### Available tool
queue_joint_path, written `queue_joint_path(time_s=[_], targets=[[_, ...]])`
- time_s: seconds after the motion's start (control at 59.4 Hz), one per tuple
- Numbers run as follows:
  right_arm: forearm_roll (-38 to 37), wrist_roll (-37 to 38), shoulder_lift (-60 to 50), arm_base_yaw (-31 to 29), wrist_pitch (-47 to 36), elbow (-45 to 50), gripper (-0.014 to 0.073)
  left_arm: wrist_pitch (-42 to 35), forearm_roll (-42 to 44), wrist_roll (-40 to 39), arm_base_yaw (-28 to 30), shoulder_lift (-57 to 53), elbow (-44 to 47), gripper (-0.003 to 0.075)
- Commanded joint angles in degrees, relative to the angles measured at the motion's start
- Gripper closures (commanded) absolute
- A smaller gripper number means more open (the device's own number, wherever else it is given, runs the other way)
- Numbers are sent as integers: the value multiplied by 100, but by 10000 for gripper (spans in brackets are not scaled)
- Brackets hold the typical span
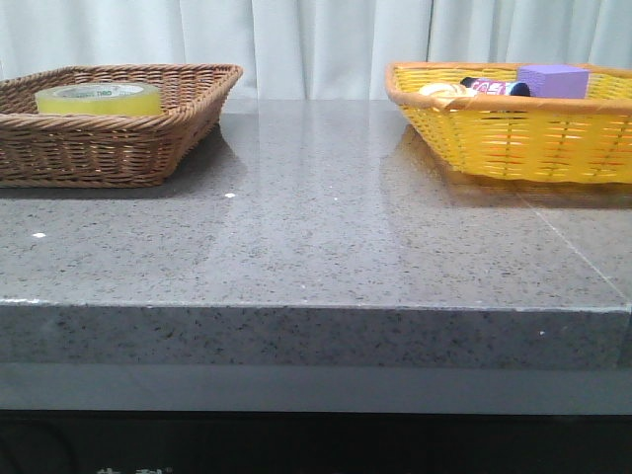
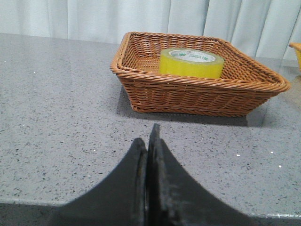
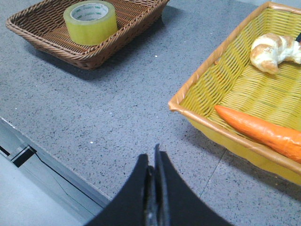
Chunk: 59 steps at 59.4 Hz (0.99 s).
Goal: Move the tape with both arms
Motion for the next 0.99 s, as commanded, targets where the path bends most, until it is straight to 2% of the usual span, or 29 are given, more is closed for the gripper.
queue_joint_path(time_s=[0.0, 0.185, 0.421, 0.977], targets=[[63, -50, -11, -21, -402, -137, 662, -520, -59, -25, 15, -108, 211, 740], [63, -50, -11, -21, -402, -137, 662, -724, -41, -37, 15, -108, 211, 740], [63, -50, -11, -21, -402, -137, 662, -958, 436, -619, 15, -108, 211, 740], [63, -50, -11, -21, -402, -137, 662, -958, 353, -619, 15, -108, 211, 740]])
